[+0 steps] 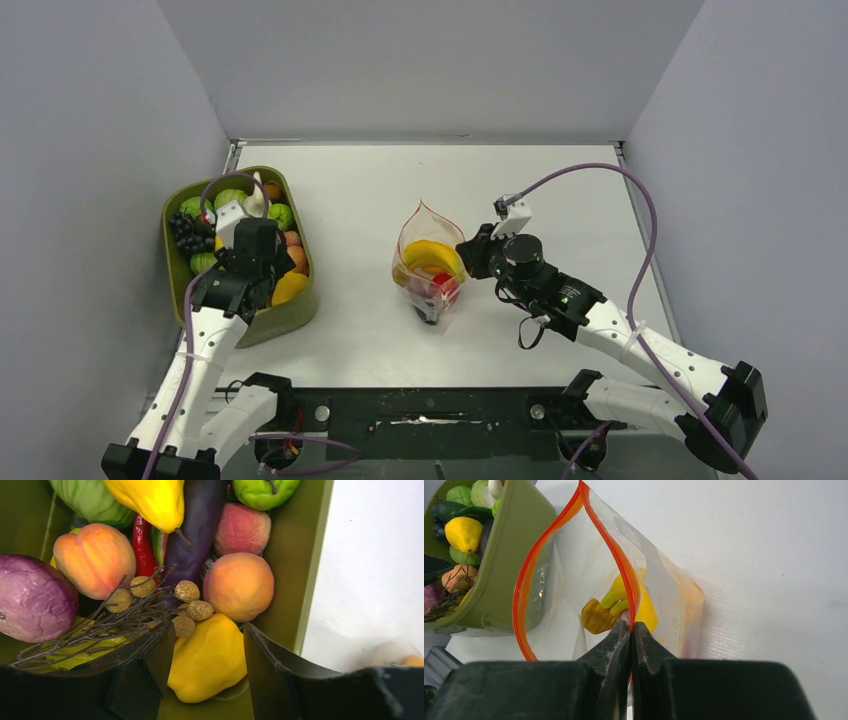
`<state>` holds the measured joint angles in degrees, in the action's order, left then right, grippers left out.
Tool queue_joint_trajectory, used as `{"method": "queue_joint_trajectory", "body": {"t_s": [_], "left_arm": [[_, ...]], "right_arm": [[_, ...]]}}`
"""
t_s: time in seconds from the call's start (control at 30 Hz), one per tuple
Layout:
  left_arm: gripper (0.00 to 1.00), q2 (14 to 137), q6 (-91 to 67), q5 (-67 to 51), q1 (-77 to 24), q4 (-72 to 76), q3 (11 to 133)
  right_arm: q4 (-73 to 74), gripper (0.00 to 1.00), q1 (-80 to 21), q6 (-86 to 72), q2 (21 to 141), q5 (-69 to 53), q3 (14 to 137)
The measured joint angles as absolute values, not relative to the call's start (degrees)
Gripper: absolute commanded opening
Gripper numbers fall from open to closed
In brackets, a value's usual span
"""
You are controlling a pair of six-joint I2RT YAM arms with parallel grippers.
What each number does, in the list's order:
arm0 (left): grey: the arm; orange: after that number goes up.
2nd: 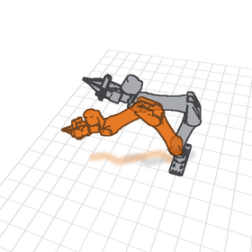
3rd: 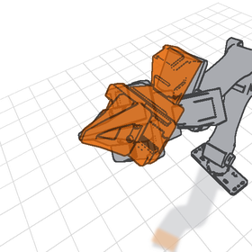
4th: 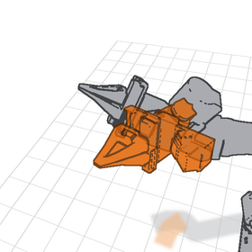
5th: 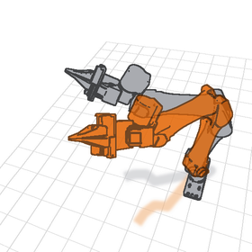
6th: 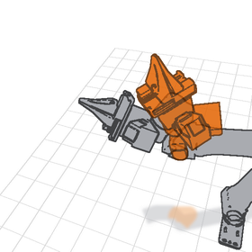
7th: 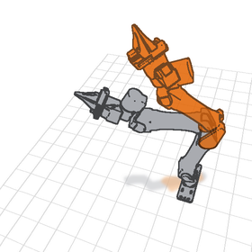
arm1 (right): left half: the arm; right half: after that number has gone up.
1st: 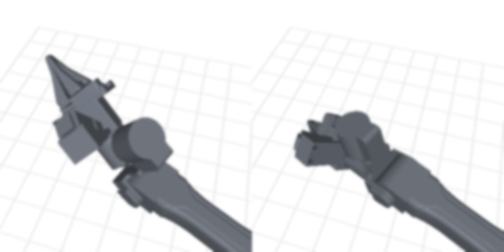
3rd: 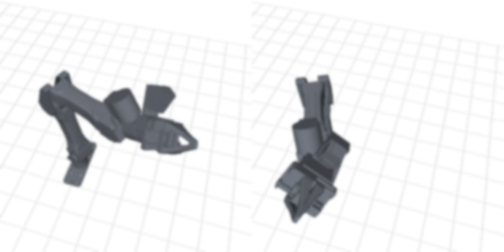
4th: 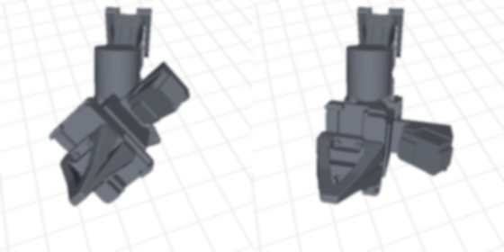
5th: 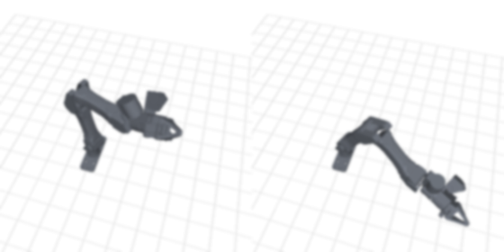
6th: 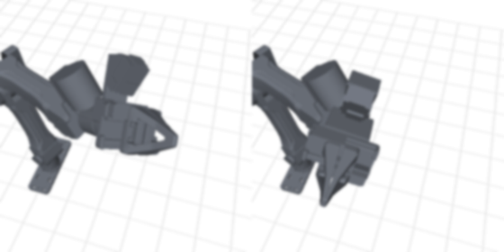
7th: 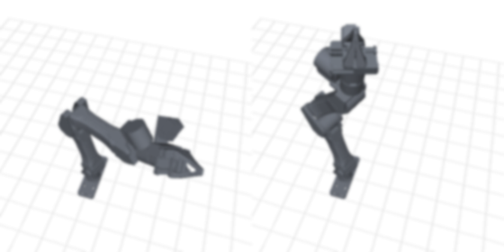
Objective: Place the food in the zip-top bag and seal the zipper
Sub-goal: Pick up the fake fruit from the bin.
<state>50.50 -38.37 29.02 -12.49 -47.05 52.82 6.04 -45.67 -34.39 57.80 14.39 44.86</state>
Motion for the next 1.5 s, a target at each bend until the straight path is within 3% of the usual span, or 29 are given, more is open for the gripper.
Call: {"method": "queue_joint_trajectory", "body": {"t_s": [0.57, 1.23, 1.33, 1.5], "left_arm": [[0.49, 55.42, -31.99, 30.68, 2.0, -38.59, 48.36], [0.48, 59.75, -27.79, 25.19, 2.63, -31.4, 43.53], [0.43, 59.77, -27.97, 25.12, 2.74, -31.31, 43.29], [0.23, 59.61, -28.42, 25.04, 2.72, -31.38, 42.7]], "right_arm": [[6.02, 0.0, -45.6, -34.22, 58.19, 14.37, 44.86], [6.02, 0.0, -44.64, -31.62, 58.19, 15.66, 44.86], [6.02, 0.0, -44.6, -31.29, 58.19, 15.84, 44.86], [6.02, 0.0, -44.6, -30.96, 58.19, 15.86, 44.86]]}}
